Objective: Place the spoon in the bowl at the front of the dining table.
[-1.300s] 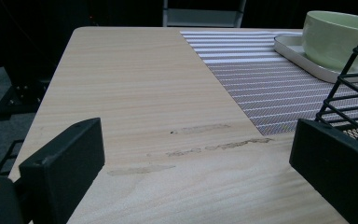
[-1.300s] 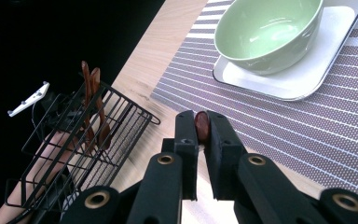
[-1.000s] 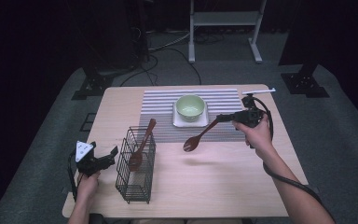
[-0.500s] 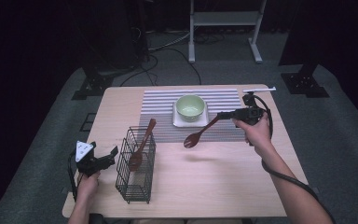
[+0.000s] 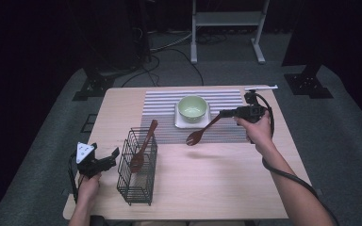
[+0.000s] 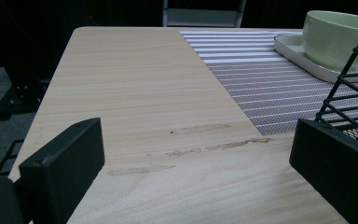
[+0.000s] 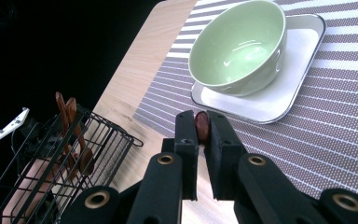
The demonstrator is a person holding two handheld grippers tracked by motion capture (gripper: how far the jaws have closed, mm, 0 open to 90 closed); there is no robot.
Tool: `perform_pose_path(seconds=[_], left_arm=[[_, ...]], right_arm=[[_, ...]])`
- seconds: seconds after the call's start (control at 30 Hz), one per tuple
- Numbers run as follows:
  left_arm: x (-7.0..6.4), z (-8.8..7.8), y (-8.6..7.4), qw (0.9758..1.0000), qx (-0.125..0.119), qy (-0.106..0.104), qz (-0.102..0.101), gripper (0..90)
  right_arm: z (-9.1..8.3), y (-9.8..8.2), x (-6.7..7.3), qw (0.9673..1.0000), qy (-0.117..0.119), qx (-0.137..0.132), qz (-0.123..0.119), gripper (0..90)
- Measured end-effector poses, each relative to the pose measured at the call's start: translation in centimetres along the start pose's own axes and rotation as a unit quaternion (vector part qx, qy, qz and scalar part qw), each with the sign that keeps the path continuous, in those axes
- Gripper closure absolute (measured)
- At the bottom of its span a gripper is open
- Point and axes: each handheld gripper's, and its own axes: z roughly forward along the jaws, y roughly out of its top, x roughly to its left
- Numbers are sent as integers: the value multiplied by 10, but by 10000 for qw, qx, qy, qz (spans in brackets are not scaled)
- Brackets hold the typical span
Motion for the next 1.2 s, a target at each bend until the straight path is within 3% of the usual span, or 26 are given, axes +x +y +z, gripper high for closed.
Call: perform_pose_path(seconds=[0.83,1.2], left_arm=[[0,0,0,10000,0,-12,-22,22],[0,0,0,10000,1,-11,-9,23]], right_arm=[[3,12,-1,9998,-153,-157,-11,825],[6,26,6,9995,-250,-193,-91,825]])
